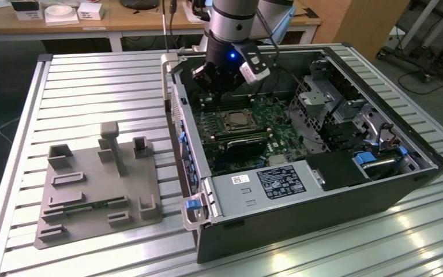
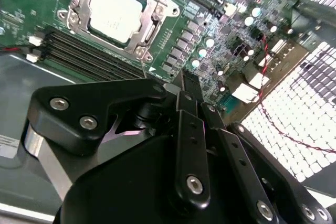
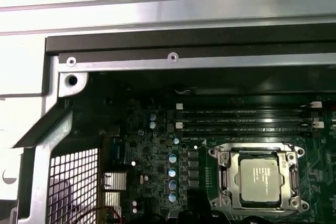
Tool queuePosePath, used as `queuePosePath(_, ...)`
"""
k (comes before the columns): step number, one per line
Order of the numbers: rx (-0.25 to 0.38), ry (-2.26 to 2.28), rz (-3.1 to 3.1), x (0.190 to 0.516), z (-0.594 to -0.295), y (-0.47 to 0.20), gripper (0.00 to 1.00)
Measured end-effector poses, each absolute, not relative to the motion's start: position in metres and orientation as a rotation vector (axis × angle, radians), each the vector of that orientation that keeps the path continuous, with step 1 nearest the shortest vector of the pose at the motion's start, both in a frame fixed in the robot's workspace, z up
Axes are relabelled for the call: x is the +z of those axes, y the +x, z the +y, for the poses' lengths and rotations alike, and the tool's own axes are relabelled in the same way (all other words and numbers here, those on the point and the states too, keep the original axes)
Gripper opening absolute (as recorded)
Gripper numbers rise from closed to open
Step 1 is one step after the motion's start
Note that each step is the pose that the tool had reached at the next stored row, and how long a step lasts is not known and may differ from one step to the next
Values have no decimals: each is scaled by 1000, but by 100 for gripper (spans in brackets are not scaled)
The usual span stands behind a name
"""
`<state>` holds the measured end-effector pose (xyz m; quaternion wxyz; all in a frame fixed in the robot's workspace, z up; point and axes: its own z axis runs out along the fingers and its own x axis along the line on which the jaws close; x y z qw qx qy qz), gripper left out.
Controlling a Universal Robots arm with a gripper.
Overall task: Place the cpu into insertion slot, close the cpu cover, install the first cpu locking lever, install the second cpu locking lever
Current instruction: 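Install the first cpu locking lever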
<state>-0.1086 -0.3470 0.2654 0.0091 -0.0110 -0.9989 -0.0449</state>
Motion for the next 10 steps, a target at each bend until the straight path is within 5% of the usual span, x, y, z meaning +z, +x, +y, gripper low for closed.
queuePosePath(10, -140, -31, -3124, 259, -344, -110, 11)
